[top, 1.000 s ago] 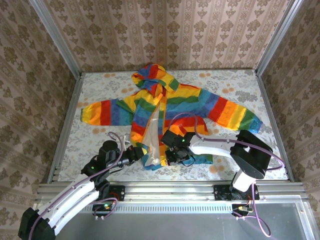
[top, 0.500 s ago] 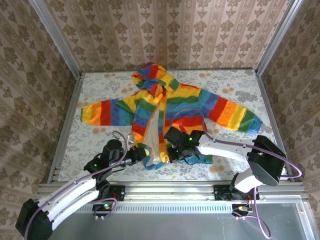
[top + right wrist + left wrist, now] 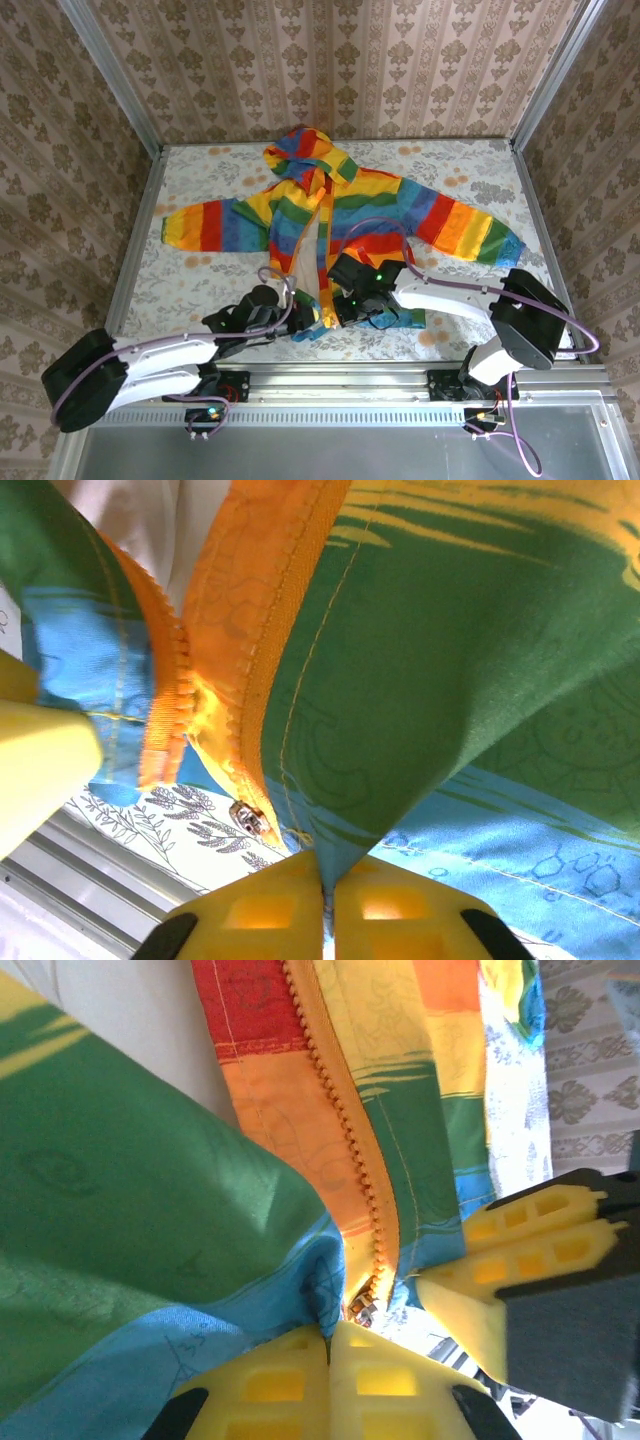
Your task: Zip up the jacket
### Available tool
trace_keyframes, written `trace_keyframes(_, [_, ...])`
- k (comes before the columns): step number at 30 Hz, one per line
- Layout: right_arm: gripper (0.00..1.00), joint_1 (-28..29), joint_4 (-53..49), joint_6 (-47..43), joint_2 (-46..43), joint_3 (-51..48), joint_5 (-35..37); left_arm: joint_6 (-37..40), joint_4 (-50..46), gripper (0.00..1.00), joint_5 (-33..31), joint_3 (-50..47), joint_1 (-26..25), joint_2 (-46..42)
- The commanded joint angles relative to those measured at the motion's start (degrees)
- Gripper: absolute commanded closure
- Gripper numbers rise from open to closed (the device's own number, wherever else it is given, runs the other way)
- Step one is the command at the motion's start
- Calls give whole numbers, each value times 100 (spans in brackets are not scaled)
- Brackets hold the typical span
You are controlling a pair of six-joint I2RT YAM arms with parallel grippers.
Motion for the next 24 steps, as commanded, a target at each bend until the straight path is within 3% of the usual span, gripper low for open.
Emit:
trace_keyframes(1, [88,-29,72,-69,113,35,-245,-44,778,100,-145,150,-120,460])
trace_keyframes(11, [74,-64,484,-89,318,-81,-462,-207,687,100,-42,207,-21,1111])
trace_keyframes(24, [73,-117,594,32,879,10,-465,-398,1178,100,57,125,-17,1657])
